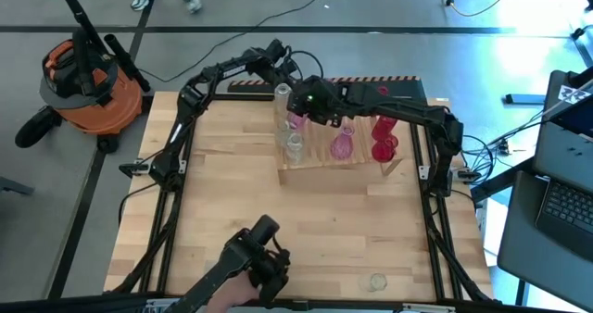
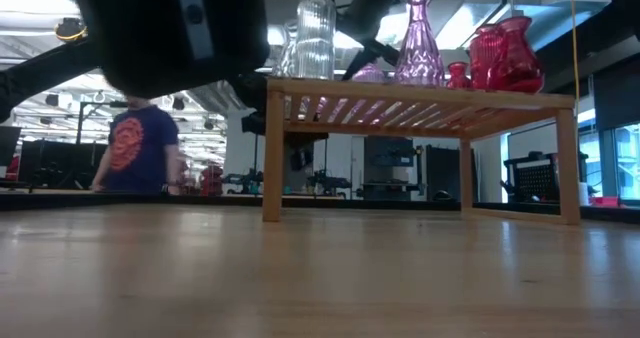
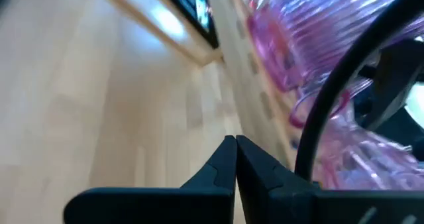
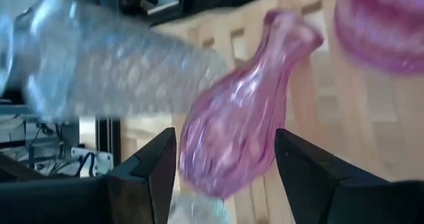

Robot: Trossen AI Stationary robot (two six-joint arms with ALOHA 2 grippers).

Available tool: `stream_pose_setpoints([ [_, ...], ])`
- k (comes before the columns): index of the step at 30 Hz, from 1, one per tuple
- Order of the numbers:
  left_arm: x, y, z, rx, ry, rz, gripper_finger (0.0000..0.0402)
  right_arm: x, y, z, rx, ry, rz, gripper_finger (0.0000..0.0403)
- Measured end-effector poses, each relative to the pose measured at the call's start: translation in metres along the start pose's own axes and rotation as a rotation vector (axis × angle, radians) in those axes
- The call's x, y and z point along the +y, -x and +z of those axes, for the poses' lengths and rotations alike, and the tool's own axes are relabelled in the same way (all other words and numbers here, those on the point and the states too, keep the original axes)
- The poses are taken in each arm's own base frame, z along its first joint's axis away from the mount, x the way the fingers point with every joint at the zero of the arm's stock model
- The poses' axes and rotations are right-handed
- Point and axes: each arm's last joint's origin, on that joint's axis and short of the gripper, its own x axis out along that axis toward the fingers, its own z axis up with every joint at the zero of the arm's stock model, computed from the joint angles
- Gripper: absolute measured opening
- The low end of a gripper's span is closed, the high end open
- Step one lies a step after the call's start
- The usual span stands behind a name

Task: Sort vases onto shelf
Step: Adjust the pink vase on the shelf

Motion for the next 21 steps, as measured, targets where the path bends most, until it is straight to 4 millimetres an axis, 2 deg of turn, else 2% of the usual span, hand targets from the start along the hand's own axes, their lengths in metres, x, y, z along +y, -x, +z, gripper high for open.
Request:
stream_pose_setpoints([
  [10,-0.001,-0.001,-0.006,0.032,-0.015,0.026,0.0000,-0.003,0.000,0.000,-0.005,-0.002,-0.030,0.0207],
  [21,-0.005,-0.013,-0.007,0.056,-0.055,0.011,0.0000,-0.004,-0.005,-0.001,-0.023,-0.032,-0.053,0.0207],
])
